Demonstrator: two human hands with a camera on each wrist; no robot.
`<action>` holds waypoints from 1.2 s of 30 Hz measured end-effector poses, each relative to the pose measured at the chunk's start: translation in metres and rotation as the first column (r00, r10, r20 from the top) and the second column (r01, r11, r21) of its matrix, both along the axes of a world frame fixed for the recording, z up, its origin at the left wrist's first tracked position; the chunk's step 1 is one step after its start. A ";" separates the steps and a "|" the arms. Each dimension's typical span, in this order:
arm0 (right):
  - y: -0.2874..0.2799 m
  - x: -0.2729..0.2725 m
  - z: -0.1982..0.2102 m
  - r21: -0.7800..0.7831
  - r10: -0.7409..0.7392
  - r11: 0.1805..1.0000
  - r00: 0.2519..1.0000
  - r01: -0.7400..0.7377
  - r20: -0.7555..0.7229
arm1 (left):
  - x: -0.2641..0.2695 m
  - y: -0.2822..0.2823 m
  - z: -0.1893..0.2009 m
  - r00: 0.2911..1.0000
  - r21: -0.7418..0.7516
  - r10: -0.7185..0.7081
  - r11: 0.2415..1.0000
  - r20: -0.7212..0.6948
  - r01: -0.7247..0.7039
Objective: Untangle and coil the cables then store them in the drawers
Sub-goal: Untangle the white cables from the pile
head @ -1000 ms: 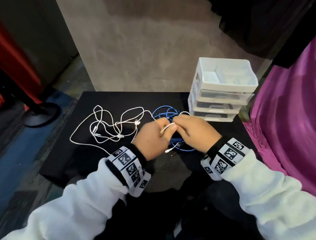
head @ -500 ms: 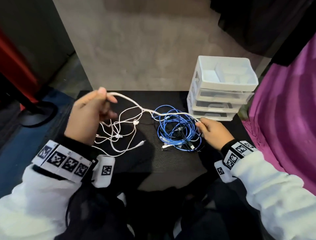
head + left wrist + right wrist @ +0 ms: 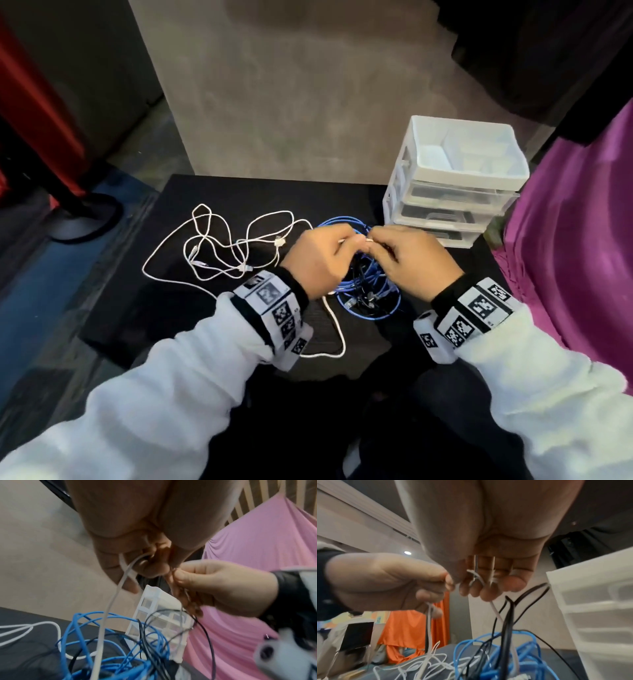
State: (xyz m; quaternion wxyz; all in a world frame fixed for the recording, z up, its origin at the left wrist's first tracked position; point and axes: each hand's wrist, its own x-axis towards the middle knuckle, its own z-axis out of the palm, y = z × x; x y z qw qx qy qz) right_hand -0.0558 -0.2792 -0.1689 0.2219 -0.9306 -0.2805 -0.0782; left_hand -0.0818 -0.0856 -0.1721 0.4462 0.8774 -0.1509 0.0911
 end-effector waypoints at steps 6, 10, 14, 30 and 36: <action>-0.029 0.015 -0.056 -0.082 -0.222 0.975 0.910 0.206 -0.349 | 0.009 0.034 0.043 0.989 -0.184 0.142 0.974 0.037 -0.133; -0.057 0.015 -0.094 -0.069 -0.302 0.948 0.806 0.312 -0.509 | 0.014 0.087 0.095 0.948 -0.478 0.312 0.843 0.060 -0.247; -0.038 0.001 -0.085 -0.002 -0.234 0.967 0.894 0.253 -0.381 | 0.017 0.111 0.129 0.950 -0.624 0.308 0.732 -0.052 -0.271; 0.078 -0.043 -0.079 0.299 0.328 0.945 0.386 -0.137 -0.862 | 0.001 0.145 0.143 0.916 -0.710 0.390 0.620 -0.092 -0.335; 0.089 -0.024 -0.015 0.618 0.484 0.786 0.609 0.012 -0.628 | -0.004 0.158 0.082 0.926 -0.355 0.374 0.858 -0.060 -0.370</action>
